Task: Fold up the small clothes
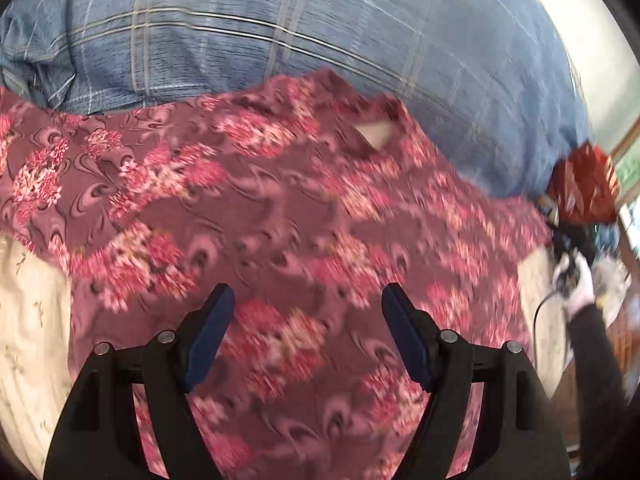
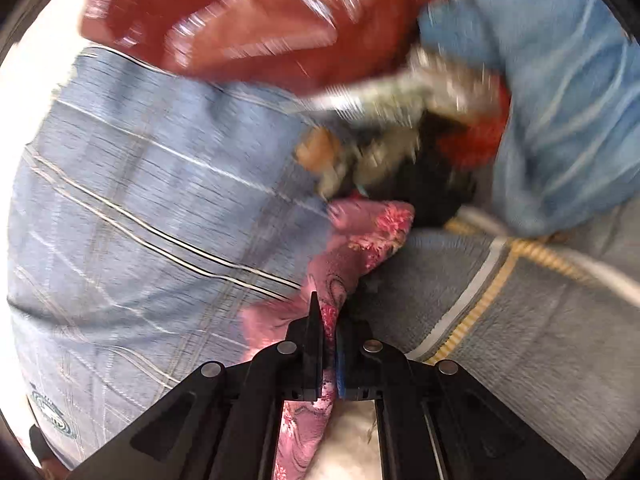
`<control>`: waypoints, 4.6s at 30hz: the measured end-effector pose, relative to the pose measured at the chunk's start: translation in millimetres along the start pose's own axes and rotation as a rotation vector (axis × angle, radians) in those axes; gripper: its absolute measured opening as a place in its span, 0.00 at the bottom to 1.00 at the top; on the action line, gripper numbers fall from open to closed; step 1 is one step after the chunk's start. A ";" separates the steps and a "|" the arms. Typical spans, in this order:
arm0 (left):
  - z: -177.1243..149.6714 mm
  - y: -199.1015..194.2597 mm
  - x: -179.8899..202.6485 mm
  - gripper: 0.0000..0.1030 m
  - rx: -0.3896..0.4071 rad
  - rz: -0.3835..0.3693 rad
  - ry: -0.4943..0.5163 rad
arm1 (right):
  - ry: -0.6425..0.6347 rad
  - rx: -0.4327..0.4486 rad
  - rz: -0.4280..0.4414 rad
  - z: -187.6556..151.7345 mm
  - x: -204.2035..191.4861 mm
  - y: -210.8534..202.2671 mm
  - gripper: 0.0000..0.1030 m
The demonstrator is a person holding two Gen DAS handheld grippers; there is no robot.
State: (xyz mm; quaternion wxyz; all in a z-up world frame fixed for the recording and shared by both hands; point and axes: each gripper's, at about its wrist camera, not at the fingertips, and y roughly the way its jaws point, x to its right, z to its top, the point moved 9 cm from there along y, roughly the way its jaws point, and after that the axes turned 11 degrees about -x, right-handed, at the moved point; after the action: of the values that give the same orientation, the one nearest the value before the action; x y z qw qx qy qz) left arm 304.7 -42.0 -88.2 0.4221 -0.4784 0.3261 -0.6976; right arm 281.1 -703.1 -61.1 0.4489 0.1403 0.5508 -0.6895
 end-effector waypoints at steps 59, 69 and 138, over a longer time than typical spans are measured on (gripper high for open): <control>32.3 -33.9 -74.9 0.78 0.015 -0.375 -0.297 | -0.374 -0.731 0.388 -482.5 -281.5 30.3 0.49; 35.5 -55.2 -67.1 0.78 0.096 -0.342 -0.256 | -0.131 -0.771 0.448 -478.3 -283.9 68.6 0.55; 42.0 -77.3 -155.6 0.50 0.098 -0.141 -0.441 | -1.121 -0.446 0.001 -558.0 -302.9 67.7 0.58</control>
State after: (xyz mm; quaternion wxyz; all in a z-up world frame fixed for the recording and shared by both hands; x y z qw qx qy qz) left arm 351.8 129.3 -68.9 0.4559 -0.6197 0.1576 -0.6191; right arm 334.4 -67.7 -93.1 0.6899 -0.3418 0.3614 -0.5259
